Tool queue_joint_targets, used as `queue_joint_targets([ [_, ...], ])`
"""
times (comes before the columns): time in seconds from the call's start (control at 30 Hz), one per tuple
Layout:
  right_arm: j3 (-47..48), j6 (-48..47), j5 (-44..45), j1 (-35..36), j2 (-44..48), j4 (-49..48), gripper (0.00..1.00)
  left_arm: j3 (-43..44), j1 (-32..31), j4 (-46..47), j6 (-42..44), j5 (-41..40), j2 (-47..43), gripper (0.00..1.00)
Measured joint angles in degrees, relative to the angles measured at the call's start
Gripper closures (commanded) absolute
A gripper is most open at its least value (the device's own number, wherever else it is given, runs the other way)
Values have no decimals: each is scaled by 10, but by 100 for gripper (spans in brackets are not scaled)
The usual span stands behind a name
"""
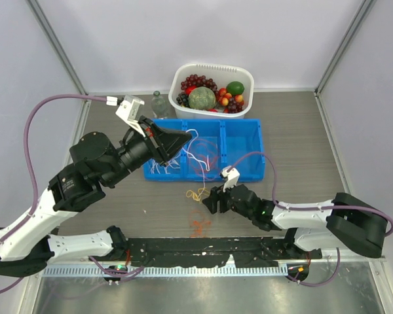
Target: Untangle the cables
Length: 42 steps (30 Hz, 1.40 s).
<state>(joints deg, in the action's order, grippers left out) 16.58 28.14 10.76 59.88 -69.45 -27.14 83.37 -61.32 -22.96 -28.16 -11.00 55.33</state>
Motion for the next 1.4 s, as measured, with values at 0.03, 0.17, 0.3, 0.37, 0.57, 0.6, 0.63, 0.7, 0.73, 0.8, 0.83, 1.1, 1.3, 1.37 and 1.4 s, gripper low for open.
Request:
queue_joint_targets([
  [0.03, 2, -3, 3, 0, -11, -9, 36, 0, 0, 0, 0, 0, 0, 100],
  [0.17, 4, -14, 16, 0, -42, -34, 36, 0, 0, -1, -1, 1, 0, 100],
  [0.3, 10, -25, 31, 0, -67, -59, 37, 1, 0, -1, -1, 2, 0, 100],
  [0.37, 16, -29, 36, 0, -80, -73, 40, 1, 0, -1, -2, 3, 0, 100],
  [0.57, 38, -44, 31, 0, -143, -127, 75, 5, 0, -8, -1, 5, 0, 100],
  [0.6, 42, -45, 30, 0, -155, -133, 84, 10, 0, -13, -1, 6, 1, 100],
  [0.63, 46, -44, 30, 0, -165, -136, 89, 16, 0, -17, 0, 6, 1, 100],
  [0.7, 48, -42, 30, 0, -179, -144, 99, 41, 0, -27, 2, 6, 5, 100],
  [0.73, 48, -41, 30, 0, -183, -146, 99, 56, 0, -30, 3, 7, 8, 100],
  [0.8, 48, -39, 31, 0, -188, -149, 99, 90, 0, -37, 12, 7, 13, 100],
  [0.83, 48, -38, 33, 0, -188, -150, 99, 109, 0, -42, 17, 7, 16, 100],
  [1.1, 22, 8, 80, 0, -183, -170, 99, 291, 0, -72, 78, 5, 54, 100],
  [1.3, -36, 52, 113, 0, -158, -184, 99, 417, 0, -52, 137, 3, 67, 100],
  [1.37, -54, 66, 119, 0, -141, -186, 99, 426, 0, -33, 151, -1, 52, 100],
  [1.4, -61, 70, 121, 0, -132, -186, 99, 425, 0, -23, 157, -4, 44, 100],
])
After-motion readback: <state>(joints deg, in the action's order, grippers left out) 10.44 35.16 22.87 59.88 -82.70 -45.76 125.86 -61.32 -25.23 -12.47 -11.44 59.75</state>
